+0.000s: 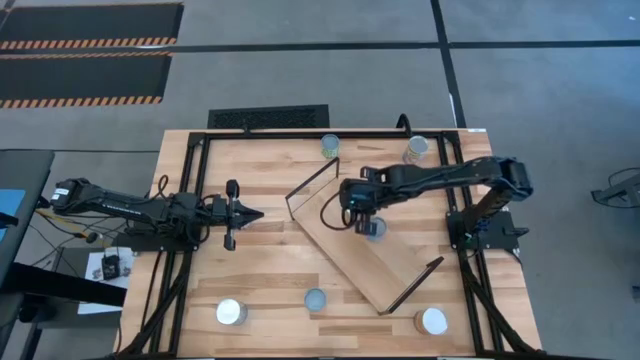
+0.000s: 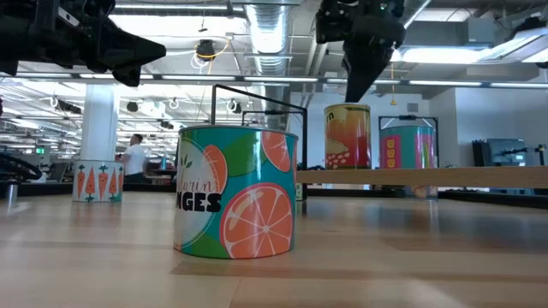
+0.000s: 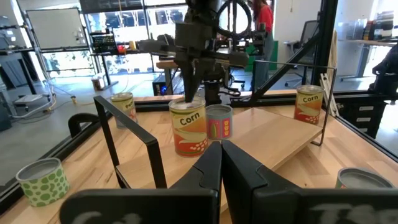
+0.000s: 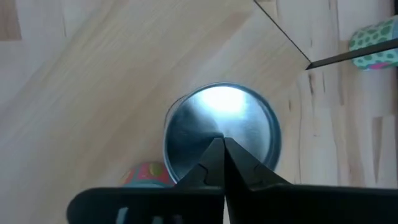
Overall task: Pick and place cans onto a shelf
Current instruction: Adjust the large canned corn on the shelf
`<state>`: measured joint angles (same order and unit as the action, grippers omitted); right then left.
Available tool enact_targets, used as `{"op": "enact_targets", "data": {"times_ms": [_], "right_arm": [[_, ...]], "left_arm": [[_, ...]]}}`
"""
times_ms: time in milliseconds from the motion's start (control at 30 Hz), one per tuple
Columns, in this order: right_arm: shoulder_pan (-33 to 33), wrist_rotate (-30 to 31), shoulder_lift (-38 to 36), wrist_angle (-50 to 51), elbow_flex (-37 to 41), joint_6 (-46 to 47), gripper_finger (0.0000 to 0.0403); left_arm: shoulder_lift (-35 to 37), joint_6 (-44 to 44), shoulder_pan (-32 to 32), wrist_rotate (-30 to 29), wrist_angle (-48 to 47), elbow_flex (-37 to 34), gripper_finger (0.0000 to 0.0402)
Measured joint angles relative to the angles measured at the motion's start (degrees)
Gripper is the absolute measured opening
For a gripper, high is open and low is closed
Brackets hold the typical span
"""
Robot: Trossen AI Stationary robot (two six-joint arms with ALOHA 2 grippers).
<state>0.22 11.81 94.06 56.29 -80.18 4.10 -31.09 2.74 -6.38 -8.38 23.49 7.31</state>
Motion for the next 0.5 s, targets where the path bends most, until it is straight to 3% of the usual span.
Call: {"op": "enact_targets", "data": {"times_ms": [500], "right_arm": [[0.14, -3.13, -0.06, 4.63, -0.03, 0.37, 0.0016]], "left_arm": [[0.02, -0.24, -0.02, 0.0, 0.0, 0.0, 0.0]]}}
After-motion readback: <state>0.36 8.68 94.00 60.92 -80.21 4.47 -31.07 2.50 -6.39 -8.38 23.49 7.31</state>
